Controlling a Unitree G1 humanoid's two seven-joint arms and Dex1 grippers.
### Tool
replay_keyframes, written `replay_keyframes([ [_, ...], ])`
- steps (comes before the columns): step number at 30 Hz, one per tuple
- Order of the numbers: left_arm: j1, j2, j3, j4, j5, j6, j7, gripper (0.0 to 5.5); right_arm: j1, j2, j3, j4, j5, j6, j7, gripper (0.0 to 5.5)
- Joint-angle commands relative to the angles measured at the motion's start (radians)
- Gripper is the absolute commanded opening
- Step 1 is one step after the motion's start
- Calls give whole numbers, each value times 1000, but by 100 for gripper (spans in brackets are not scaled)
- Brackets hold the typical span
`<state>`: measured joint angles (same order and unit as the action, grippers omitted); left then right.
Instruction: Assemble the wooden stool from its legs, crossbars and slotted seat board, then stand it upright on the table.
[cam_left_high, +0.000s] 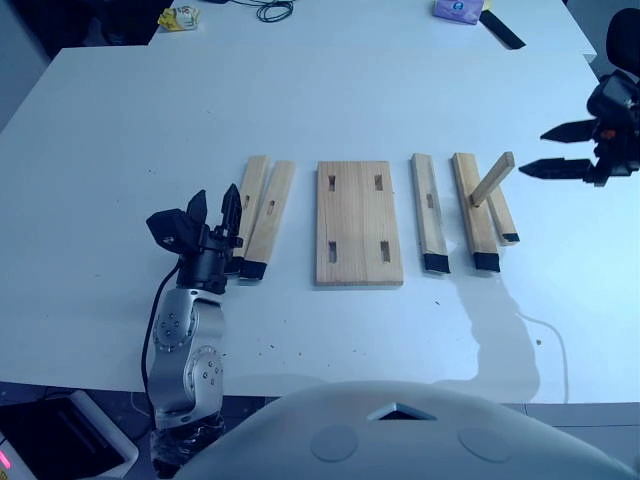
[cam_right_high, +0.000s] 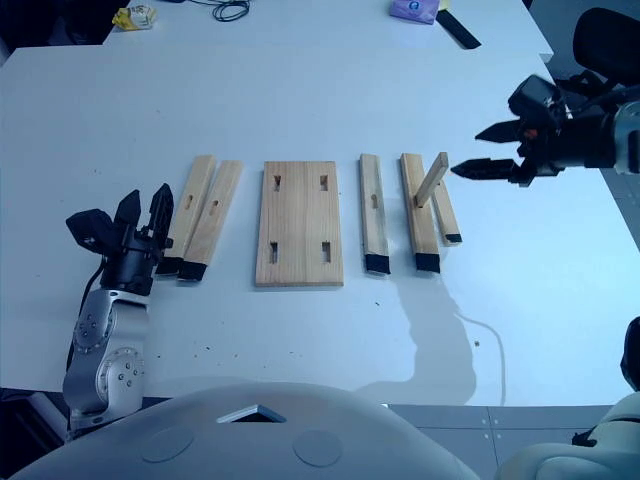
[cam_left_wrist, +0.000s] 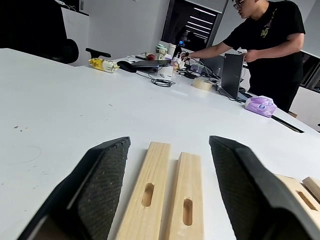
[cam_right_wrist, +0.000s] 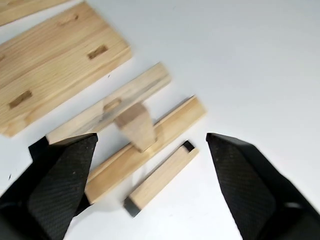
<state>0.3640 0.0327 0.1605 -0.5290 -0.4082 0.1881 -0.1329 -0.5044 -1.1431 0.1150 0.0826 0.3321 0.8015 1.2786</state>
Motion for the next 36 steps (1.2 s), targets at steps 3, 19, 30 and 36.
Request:
replay_keyframes([
  [3, 7, 8, 6, 6, 2, -1, 2, 294, 161, 14, 5, -106, -1, 103, -75, 402],
  [19, -36, 99, 39, -3, -49, 93, -31, 294, 431, 526, -293, -575, 16, 596, -754, 402],
  [30, -119, 174, 51, 20, -86, 174, -68, 294, 549, 747, -286, -568, -91, 449, -1024, 402],
  [36, -141, 194, 56, 28, -95, 195, -79, 294, 536, 843, -272, -498, -115, 367, -1099, 402],
])
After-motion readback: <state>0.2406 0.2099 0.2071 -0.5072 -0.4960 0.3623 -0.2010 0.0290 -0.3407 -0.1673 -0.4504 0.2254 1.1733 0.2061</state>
